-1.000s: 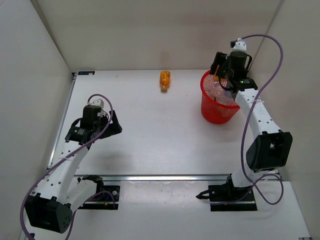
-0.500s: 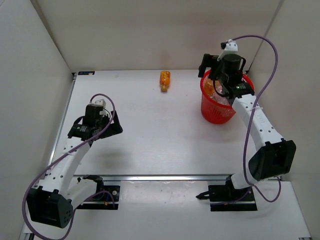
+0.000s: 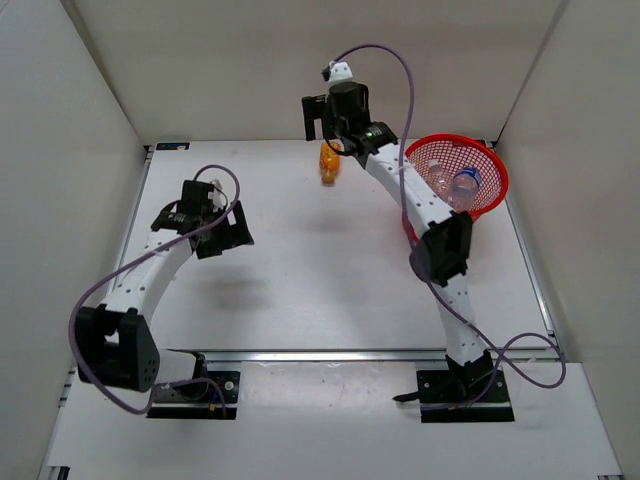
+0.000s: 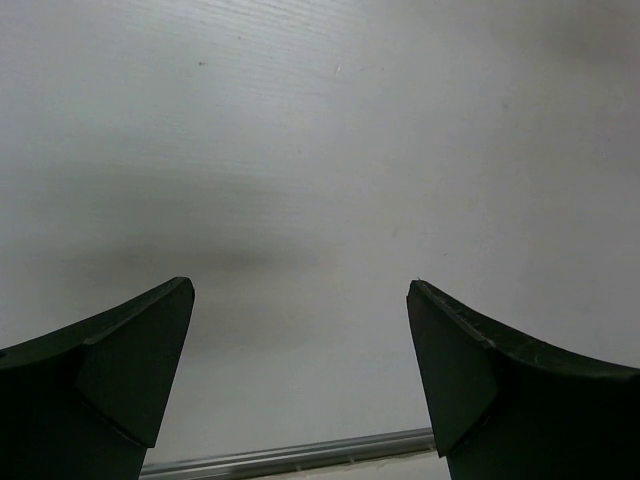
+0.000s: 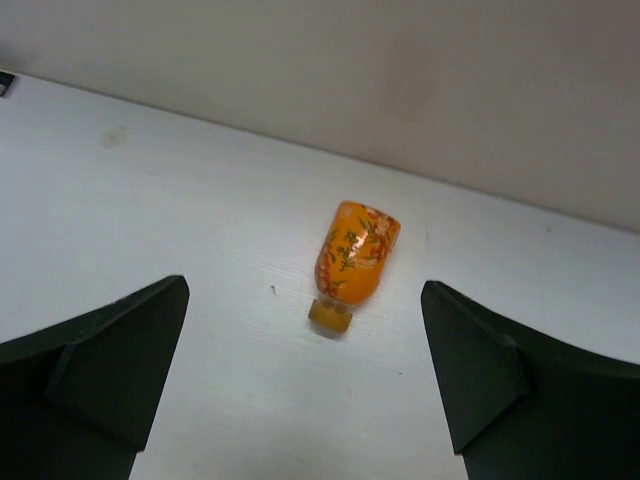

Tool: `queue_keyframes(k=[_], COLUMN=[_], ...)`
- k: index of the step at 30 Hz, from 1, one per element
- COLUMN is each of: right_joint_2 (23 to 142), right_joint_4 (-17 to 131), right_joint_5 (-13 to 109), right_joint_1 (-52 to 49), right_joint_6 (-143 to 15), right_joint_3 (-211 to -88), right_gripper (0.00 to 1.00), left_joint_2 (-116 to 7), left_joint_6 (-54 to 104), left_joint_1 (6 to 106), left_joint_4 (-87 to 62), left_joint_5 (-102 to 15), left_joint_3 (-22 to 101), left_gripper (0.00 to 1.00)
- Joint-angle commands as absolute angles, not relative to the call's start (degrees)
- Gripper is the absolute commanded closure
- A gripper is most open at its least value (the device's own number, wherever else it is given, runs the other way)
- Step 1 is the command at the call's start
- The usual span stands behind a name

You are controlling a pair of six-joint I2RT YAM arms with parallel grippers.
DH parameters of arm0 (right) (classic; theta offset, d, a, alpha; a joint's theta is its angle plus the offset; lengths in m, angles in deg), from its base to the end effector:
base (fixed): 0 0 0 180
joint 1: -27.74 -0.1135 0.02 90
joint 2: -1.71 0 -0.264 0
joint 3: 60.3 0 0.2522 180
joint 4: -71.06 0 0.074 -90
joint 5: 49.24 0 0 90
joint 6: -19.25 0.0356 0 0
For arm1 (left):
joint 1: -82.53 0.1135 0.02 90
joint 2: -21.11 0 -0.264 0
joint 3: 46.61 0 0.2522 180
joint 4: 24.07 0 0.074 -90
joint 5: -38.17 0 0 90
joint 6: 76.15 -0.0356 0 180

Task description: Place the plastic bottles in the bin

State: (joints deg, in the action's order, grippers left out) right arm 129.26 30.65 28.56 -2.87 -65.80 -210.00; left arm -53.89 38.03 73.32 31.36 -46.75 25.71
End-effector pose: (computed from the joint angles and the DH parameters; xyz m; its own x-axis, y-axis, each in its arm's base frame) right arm 0.4495 0.2572 0.3838 -0.2967 -0.0775 -0.9518 -0.3005 0.9537 0.0160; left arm 0.2575 -0.0450 0.2638 -0.8488 -0.2757 -0.4511 -0.1557 0.9458 -0.2850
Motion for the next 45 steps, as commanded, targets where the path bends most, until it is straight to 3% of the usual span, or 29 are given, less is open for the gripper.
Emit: queue_keyframes(k=[1,3,9,14,20,23,27,29,34,38,45], right_joint_2=[139.59,145.47,148.21,157.09,159.37,161.40,161.58,161.93,162.37,158.70,145.16], right_joint_4=[23.29,24.25,35.50,36.37,43.49,43.24,45.60,45.26,43.16,40.52,32.00], right_joint_5=[23.45,24.50,25.56,30.20,35.58,36.62,38.04,39.70,42.08,43.91,48.76], right_joint_1=[-0.57,0.05,0.93,3.12,3.65,3.74,4.62,5.23,4.46,4.36,3.83], right_joint_6=[-62.59,-60.13,-59.41,-56.43,-50.63,-49.40,-46.33,-44.74,-46.74,-51.85,-56.77], right_joint_3=[-225.97,-228.66,-217.94,-225.93,-222.86,-224.35,-223.66,-223.91,-227.24,-232.87,-232.19], right_gripper=[0.01,0.01,0.01,0.01,0.02,0.11,0.33,0.35,0.61,0.68,0.67], left_joint_2=[-57.62,-61.14,-64.67,-65.20,-65.99,-65.90,-65.55,-65.56,-65.11,-64.15,-56.08], left_joint_6=[37.58,37.14,35.30,34.24,34.15,33.53,33.53,33.62,34.23,34.06,36.08], left_joint_1=[74.53,75.06,75.41,76.46,77.17,77.61,78.40,78.49,78.49,77.44,72.26], left_joint_4=[29.51,30.12,31.44,31.71,32.06,32.85,32.85,33.02,32.76,32.58,30.55], left_joint_5=[-43.22,-42.87,-44.36,-45.41,-45.24,-46.11,-46.21,-46.38,-45.59,-43.93,-42.96], left_joint_3=[29.54,31.47,33.59,32.54,32.18,32.27,31.49,31.57,31.57,32.19,28.67], left_gripper=[0.01,0.01,0.01,0.01,0.02,0.01,0.01,0.01,0.02,0.01,0.01])
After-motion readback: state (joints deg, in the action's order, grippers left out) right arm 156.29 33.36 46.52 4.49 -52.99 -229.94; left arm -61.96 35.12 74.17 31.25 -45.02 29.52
